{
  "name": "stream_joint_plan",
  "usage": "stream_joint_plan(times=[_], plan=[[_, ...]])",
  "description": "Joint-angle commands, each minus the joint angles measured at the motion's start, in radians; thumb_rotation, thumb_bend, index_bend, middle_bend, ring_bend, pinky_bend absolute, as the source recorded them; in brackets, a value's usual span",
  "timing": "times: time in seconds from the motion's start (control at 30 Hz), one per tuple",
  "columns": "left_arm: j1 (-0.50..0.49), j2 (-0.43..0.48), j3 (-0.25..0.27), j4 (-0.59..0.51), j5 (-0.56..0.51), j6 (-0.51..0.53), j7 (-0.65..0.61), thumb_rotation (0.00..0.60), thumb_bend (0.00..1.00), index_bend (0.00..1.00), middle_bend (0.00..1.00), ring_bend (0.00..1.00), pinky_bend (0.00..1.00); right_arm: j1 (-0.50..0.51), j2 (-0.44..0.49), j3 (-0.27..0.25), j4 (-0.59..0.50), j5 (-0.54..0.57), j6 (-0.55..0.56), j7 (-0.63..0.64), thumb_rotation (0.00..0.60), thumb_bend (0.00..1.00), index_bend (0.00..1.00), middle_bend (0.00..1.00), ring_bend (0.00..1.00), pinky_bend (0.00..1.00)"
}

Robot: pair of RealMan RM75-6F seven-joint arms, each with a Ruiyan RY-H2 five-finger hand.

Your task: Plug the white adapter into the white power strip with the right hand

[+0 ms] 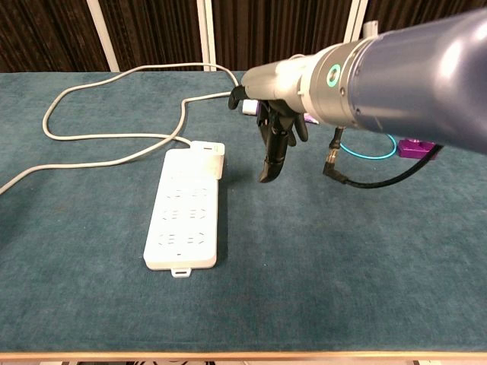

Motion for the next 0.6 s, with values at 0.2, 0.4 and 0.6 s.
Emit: stream_joint_plan(times=[0.2, 0.4, 0.6], plan=[[0.000, 0.003, -0.004, 0.002, -0.005, -0.001, -0.007, 0.600, 0.10, 0.13, 0.00, 0.00, 0.00, 0.036, -0.040, -0.028, 0.050, 0.010, -0.017, 0.023, 0.600, 0.23, 0.10, 0.59, 0.62, 0.54], [-0.002, 0.006, -0.007, 0.004, -0.012, -0.007, -0.014, 0.600, 0.10, 0.13, 0.00, 0.00, 0.00, 0.066, -0.075, -0.034, 0.097, 0.024, -0.021, 0.035, 0.600, 0.23, 0.10, 0.59, 0.62, 0.54], [-0.002, 0.008, -0.008, 0.002, -0.019, -0.012, -0.014, 0.600, 0.10, 0.13, 0.00, 0.00, 0.00, 0.088, -0.102, -0.047, 0.127, 0.040, -0.029, 0.037, 0.600, 0.23, 0.10, 0.59, 0.62, 0.54]])
